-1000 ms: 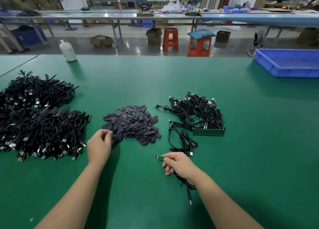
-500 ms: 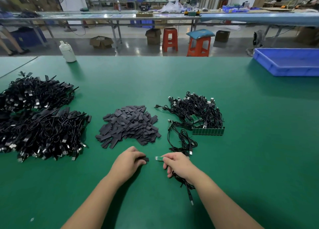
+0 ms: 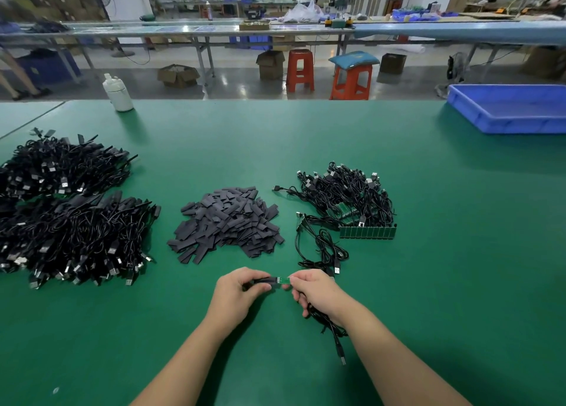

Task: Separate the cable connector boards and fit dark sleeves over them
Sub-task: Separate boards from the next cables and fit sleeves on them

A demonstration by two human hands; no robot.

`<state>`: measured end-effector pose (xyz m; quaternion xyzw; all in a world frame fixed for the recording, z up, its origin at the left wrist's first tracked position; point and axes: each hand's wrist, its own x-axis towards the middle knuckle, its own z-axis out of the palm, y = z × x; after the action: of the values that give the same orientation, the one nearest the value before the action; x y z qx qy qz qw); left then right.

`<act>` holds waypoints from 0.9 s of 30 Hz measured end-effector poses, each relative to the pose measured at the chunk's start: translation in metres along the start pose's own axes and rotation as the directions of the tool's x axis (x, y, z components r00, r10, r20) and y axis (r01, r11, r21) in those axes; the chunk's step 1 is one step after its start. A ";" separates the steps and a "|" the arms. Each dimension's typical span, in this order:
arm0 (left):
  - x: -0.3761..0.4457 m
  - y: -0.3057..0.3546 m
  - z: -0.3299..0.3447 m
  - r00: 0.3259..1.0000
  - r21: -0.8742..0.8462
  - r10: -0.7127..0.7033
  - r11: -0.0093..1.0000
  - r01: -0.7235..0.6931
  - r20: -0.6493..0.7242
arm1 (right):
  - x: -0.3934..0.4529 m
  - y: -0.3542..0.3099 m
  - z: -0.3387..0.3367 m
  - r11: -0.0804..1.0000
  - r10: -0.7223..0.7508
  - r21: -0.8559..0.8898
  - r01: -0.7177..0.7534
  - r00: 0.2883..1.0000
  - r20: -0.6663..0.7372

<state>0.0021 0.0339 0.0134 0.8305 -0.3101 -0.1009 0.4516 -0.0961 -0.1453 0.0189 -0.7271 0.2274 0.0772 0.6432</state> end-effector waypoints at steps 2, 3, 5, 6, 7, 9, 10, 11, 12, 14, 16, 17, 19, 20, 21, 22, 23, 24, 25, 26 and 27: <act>0.000 0.000 0.000 1.000 0.002 0.008 1.000 -0.008 -0.011 | 0.000 0.000 0.000 1.000 0.003 0.005 -0.003 1.000 -0.001; 0.000 0.000 0.001 1.000 0.005 0.011 1.000 -0.011 -0.015 | 0.000 0.000 0.000 1.000 0.004 0.007 -0.004 1.000 -0.002; 0.001 -0.001 0.001 1.000 0.003 0.000 1.000 0.000 -0.017 | 0.000 0.000 0.001 1.000 0.002 0.018 -0.001 1.000 -0.007; 0.002 -0.001 0.001 1.000 -0.002 -0.012 1.000 0.012 -0.017 | 0.000 0.000 0.001 1.000 -0.001 0.026 0.001 1.000 -0.010; 0.001 -0.001 0.001 1.000 -0.008 -0.020 1.000 0.020 -0.016 | 0.000 0.000 0.001 1.000 -0.002 0.031 0.002 1.000 -0.013; 0.000 -0.001 0.000 0.999 -0.013 -0.034 0.999 0.034 -0.009 | -0.001 0.000 0.001 1.000 -0.002 0.029 0.002 1.000 -0.019; 0.000 -0.001 0.000 0.999 -0.016 -0.051 0.999 0.051 0.001 | -0.002 -0.001 0.001 1.000 -0.004 0.019 0.004 1.000 -0.021; 0.000 -0.001 -0.001 0.997 -0.018 -0.075 0.997 0.076 0.018 | -0.002 -0.001 0.001 1.000 -0.007 0.005 0.007 1.000 -0.020; 0.000 -0.002 -0.002 0.994 -0.021 -0.100 0.995 0.101 0.045 | -0.003 -0.001 0.001 1.000 -0.013 -0.006 0.013 1.000 -0.017; 0.002 -0.003 -0.005 0.984 -0.013 -0.123 0.992 0.126 0.126 | -0.004 -0.002 0.002 1.000 -0.025 -0.012 0.024 1.000 -0.010; 0.004 0.000 -0.009 0.971 -0.023 -0.121 0.992 0.128 0.206 | -0.005 -0.002 0.002 0.999 -0.031 -0.021 0.031 0.999 -0.007; 0.005 0.000 -0.009 0.967 -0.041 -0.116 0.991 0.128 0.225 | -0.005 -0.002 0.002 0.999 -0.032 -0.022 0.031 0.999 -0.008; 0.007 0.001 -0.009 0.966 -0.064 -0.117 0.989 0.135 0.232 | -0.005 -0.002 0.002 0.999 -0.030 -0.017 0.029 1.000 -0.008; 0.008 0.002 -0.008 0.966 -0.060 -0.123 0.988 0.140 0.229 | -0.006 -0.003 0.002 0.999 -0.030 -0.016 0.030 1.000 -0.006; 0.008 0.002 -0.007 0.964 -0.053 -0.132 0.988 0.148 0.230 | -0.006 -0.003 0.002 0.999 -0.033 -0.018 0.033 0.999 0.001; 0.008 0.002 -0.006 0.962 -0.051 -0.144 0.986 0.160 0.234 | -0.007 -0.003 0.002 0.999 -0.038 -0.023 0.038 0.999 0.012; 0.007 0.002 -0.005 0.959 -0.056 -0.152 0.984 0.170 0.241 | -0.007 -0.004 0.002 0.999 -0.041 -0.029 0.041 0.999 0.022; 0.007 0.002 -0.005 0.955 -0.070 -0.155 0.982 0.178 0.253 | -0.007 -0.003 0.002 0.999 -0.041 -0.034 0.042 0.999 0.028; 0.006 0.003 -0.004 0.951 -0.082 -0.154 0.980 0.182 0.266 | -0.007 -0.003 0.002 0.999 -0.040 -0.036 0.041 0.999 0.029; 0.006 0.004 -0.003 0.948 -0.084 -0.149 0.980 0.179 0.282 | -0.007 -0.003 0.002 0.999 -0.037 -0.034 0.038 0.999 0.027; 0.006 0.005 -0.003 0.945 -0.062 -0.140 0.984 0.165 0.294 | -0.007 -0.003 0.002 0.999 -0.034 -0.031 0.034 0.999 0.025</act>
<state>0.0060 0.0306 0.0197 0.8082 -0.3027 -0.2691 0.4276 -0.1009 -0.1415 0.0237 -0.7398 0.2057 0.0789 0.6357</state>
